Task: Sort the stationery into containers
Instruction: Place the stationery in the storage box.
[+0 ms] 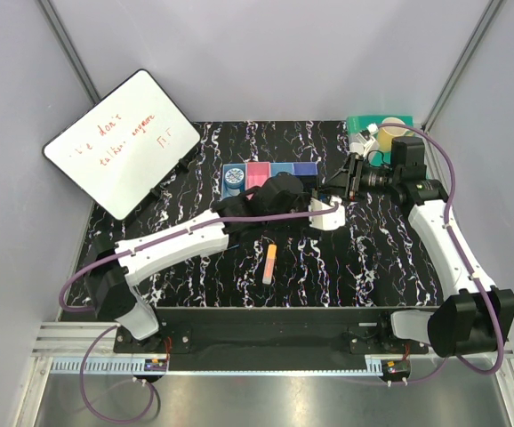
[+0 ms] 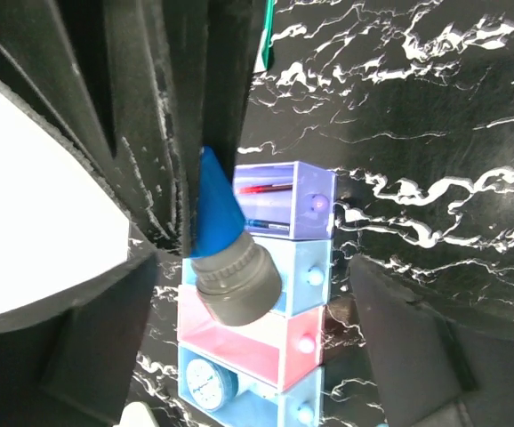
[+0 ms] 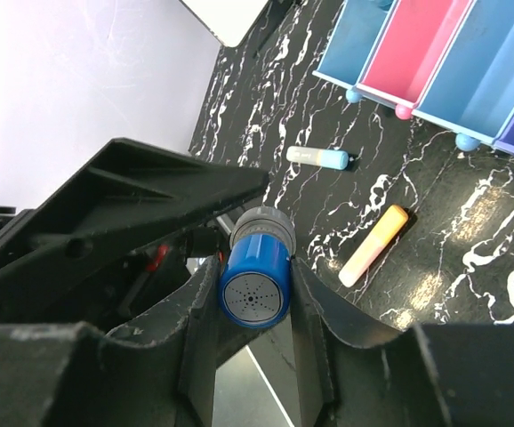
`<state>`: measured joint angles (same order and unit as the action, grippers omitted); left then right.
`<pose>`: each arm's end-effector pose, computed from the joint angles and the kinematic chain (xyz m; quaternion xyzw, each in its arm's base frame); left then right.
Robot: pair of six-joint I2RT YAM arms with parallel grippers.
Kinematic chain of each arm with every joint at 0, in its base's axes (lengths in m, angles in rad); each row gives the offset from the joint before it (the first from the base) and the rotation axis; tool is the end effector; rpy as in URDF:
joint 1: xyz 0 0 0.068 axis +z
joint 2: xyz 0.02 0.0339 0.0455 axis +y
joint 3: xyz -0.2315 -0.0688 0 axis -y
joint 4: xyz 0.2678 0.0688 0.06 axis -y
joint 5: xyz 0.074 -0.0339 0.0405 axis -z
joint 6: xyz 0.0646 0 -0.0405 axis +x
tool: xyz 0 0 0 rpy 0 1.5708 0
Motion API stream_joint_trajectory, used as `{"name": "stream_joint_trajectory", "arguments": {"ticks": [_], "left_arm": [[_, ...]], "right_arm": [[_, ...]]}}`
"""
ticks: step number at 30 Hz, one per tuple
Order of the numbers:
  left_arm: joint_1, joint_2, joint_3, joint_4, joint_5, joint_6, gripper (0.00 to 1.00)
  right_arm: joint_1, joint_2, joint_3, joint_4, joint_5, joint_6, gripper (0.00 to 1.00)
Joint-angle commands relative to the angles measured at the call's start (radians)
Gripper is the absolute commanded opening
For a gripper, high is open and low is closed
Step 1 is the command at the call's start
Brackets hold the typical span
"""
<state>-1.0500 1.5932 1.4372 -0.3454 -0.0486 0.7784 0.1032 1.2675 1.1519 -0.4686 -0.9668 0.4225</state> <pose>0.2120 -0.3632 0.2960 0.6738 0.5349 -0.0483 0.5076 0.3090 0.0855 0.3021 -0.0933 0.8049 0.5043 0.2985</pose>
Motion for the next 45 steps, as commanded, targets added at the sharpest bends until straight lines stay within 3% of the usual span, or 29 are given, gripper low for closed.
{"name": "stream_joint_trajectory", "arguments": {"ticks": [1, 9, 16, 22, 32, 45], "left_arm": [[-0.008, -0.054, -0.009, 0.034, -0.014, -0.037, 0.99], [-0.005, -0.229, -0.139, -0.001, -0.112, -0.105, 0.99], [0.013, -0.384, -0.31, -0.076, -0.203, -0.172, 0.99], [0.131, -0.384, -0.311, -0.156, -0.16, -0.278, 0.99], [0.346, -0.369, -0.324, -0.185, -0.05, -0.341, 0.99], [0.413, -0.377, -0.339, -0.181, -0.02, -0.35, 0.99]], "right_arm": [[0.003, -0.007, 0.042, 0.004, 0.037, -0.017, 0.0], [0.001, 0.076, 0.133, -0.086, 0.178, -0.161, 0.0], [0.078, 0.251, 0.324, -0.205, 0.474, -0.548, 0.0], [0.206, 0.427, 0.503, -0.248, 0.665, -0.786, 0.0], [0.314, 0.691, 0.712, -0.22, 0.789, -0.938, 0.0], [0.343, 0.924, 0.864, -0.202, 0.786, -0.981, 0.0]]}}
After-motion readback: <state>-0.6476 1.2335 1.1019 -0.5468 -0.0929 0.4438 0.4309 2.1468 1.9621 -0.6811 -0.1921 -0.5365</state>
